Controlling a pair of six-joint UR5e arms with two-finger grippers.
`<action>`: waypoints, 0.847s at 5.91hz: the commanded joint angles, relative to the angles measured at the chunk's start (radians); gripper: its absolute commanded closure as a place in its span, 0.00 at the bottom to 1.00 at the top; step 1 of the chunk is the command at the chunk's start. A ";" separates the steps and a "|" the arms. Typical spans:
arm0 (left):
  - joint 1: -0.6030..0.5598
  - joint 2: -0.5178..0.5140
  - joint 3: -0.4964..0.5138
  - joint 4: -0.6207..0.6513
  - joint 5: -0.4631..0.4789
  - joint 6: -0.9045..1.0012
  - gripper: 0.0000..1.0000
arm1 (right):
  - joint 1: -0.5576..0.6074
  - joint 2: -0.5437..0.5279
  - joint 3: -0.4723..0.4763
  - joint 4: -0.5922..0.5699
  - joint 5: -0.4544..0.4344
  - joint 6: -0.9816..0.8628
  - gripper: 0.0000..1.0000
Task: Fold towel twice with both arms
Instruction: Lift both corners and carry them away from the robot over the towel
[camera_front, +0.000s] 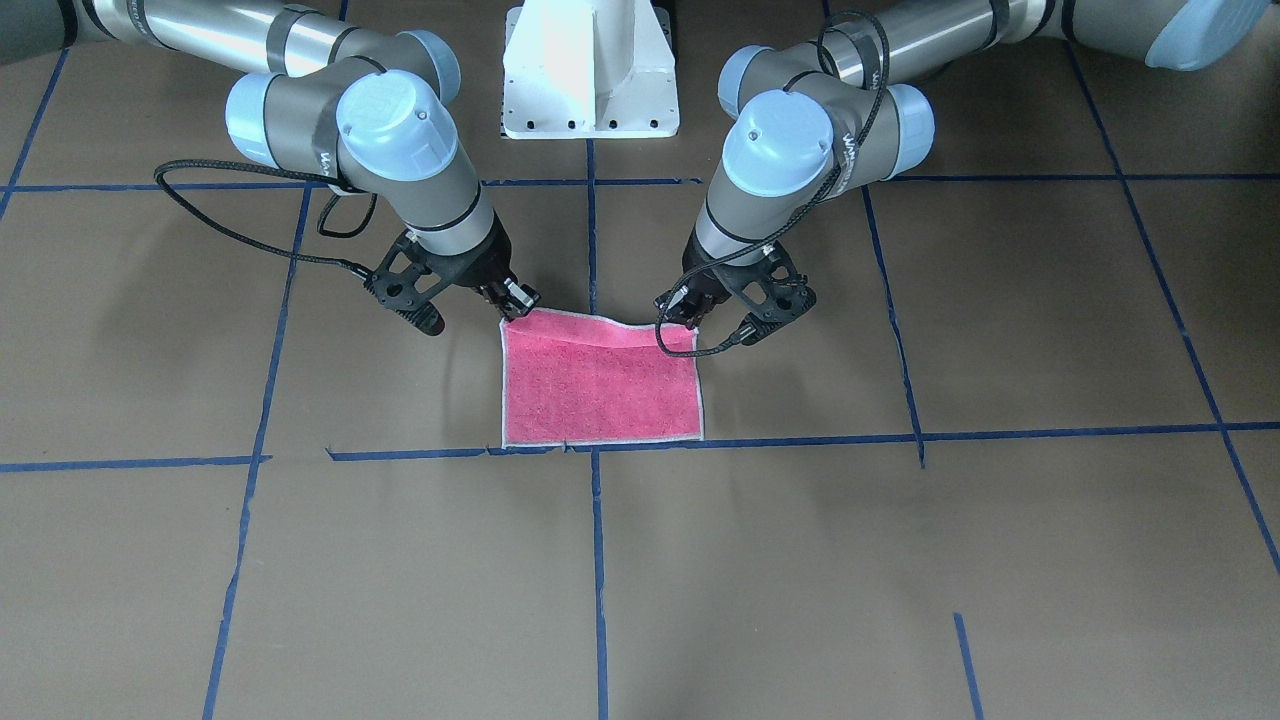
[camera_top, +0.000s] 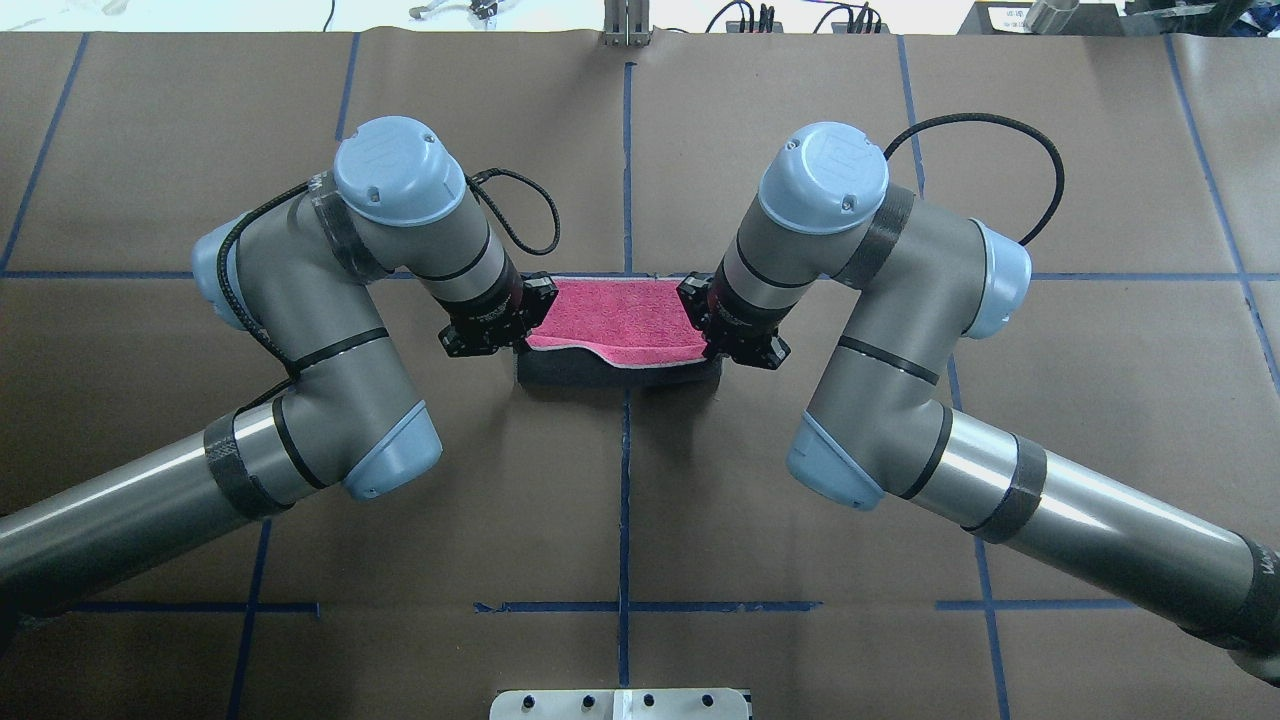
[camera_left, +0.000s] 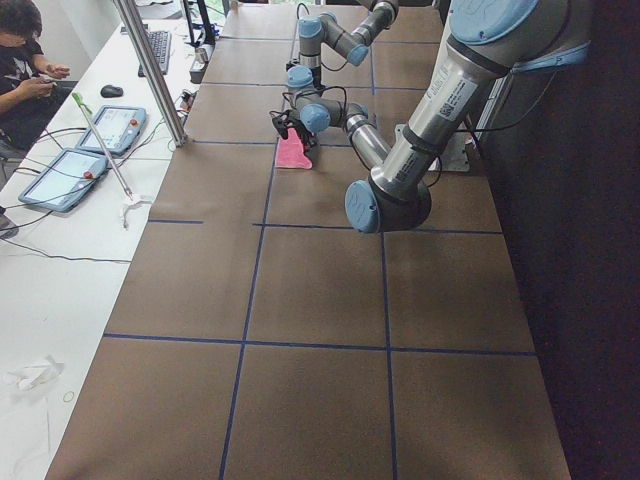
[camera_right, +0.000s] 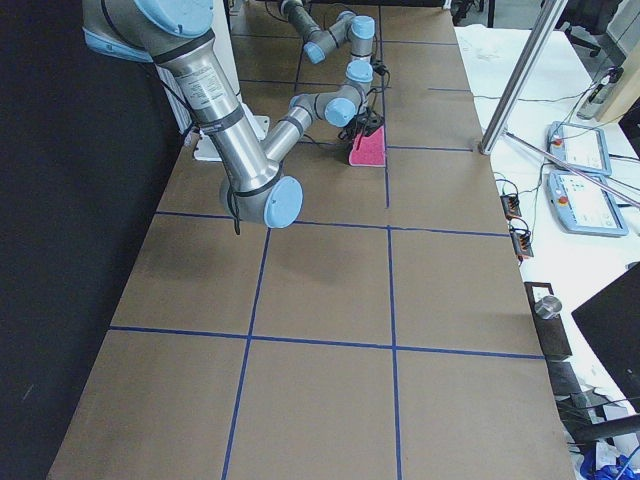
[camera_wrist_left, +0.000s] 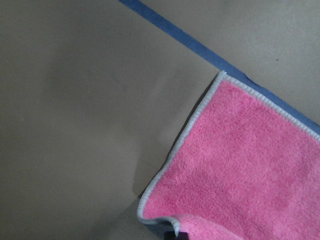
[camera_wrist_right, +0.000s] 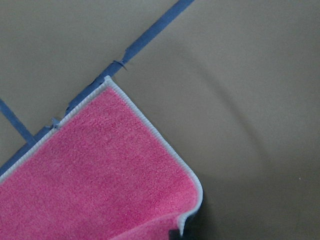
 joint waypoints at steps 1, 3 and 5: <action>-0.005 -0.030 0.041 -0.001 0.002 0.001 1.00 | 0.008 0.008 -0.030 0.004 0.001 -0.015 1.00; -0.013 -0.033 0.086 -0.035 0.002 -0.004 1.00 | 0.008 0.033 -0.094 0.030 0.001 -0.032 0.99; -0.013 -0.033 0.132 -0.122 0.002 -0.096 1.00 | 0.012 0.033 -0.141 0.099 0.000 -0.029 0.98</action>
